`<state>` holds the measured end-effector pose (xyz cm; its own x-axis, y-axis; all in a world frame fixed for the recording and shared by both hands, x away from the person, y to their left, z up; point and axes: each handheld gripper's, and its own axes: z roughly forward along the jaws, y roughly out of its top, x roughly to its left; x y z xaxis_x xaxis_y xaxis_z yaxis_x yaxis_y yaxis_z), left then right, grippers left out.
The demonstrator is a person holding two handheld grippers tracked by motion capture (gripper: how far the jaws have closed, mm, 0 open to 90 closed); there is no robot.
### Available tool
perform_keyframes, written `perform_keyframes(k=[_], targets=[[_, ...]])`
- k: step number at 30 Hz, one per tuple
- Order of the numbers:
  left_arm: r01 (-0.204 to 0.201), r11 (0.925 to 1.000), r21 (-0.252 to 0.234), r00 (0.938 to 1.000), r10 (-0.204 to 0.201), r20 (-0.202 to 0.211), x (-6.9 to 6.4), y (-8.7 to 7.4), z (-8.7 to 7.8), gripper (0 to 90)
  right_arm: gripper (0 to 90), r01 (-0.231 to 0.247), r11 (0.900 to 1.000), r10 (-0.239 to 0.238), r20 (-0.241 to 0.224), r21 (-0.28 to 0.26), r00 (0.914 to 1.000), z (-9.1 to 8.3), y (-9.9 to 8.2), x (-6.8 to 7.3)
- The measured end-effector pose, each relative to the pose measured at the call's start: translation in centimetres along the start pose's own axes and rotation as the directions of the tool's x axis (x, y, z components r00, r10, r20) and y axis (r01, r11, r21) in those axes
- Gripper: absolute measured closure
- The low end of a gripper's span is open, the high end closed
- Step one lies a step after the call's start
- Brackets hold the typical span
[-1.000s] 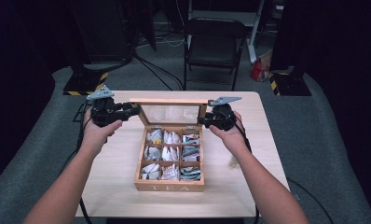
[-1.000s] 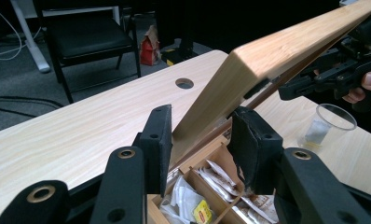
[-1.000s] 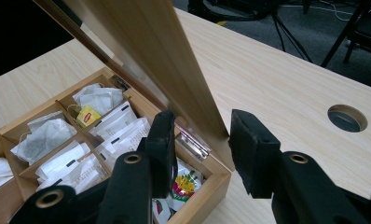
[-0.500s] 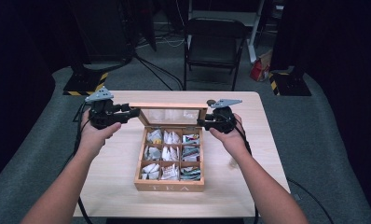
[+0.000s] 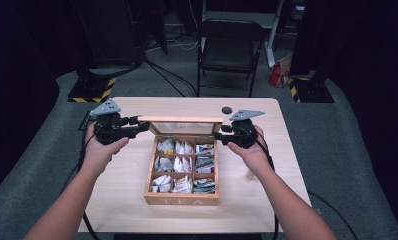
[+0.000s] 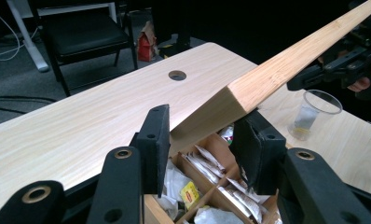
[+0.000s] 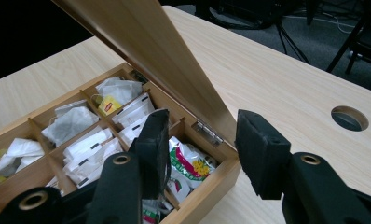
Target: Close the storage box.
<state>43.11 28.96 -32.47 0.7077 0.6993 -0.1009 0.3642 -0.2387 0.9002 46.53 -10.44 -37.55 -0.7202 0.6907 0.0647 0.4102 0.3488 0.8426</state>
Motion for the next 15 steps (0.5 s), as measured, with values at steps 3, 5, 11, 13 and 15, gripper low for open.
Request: perform_keyframes(k=[3, 5, 11, 13, 15], targets=[[0.003, 1.0000, -0.002, 1.0000, -0.003, 0.004, -0.3, -0.4, -0.2, 56.3, 54.3, 0.021, 0.9998, -0.021, -0.009, -0.005, 0.9997, -0.8, -0.2, 0.4], [0.004, 1.0000, -0.003, 1.0000, -0.004, 0.007, -0.5, -0.8, -0.3, 56.1, 54.3, 0.032, 0.9995, -0.032, -0.007, -0.005, 0.9995, -1.4, -0.4, 0.9], [-0.002, 1.0000, 0.000, 1.0000, 0.002, 0.008, -1.1, -1.6, -0.6, 55.6, 54.3, 0.040, 0.9992, -0.040, -0.018, -0.003, 0.9990, -2.9, -1.2, 2.2], [-0.003, 1.0000, 0.001, 0.9999, 0.003, 0.010, -1.3, -2.0, -0.8, 55.5, 54.3, 0.039, 0.9992, -0.039, -0.020, -0.005, 0.9990, -3.1, -1.5, 2.5], [-0.006, 1.0000, 0.002, 0.9999, 0.006, 0.014, -1.4, -2.3, -0.9, 55.4, 54.3, 0.045, 0.9989, -0.045, -0.026, -0.013, 0.9986, -3.4, -1.7, 2.8]])
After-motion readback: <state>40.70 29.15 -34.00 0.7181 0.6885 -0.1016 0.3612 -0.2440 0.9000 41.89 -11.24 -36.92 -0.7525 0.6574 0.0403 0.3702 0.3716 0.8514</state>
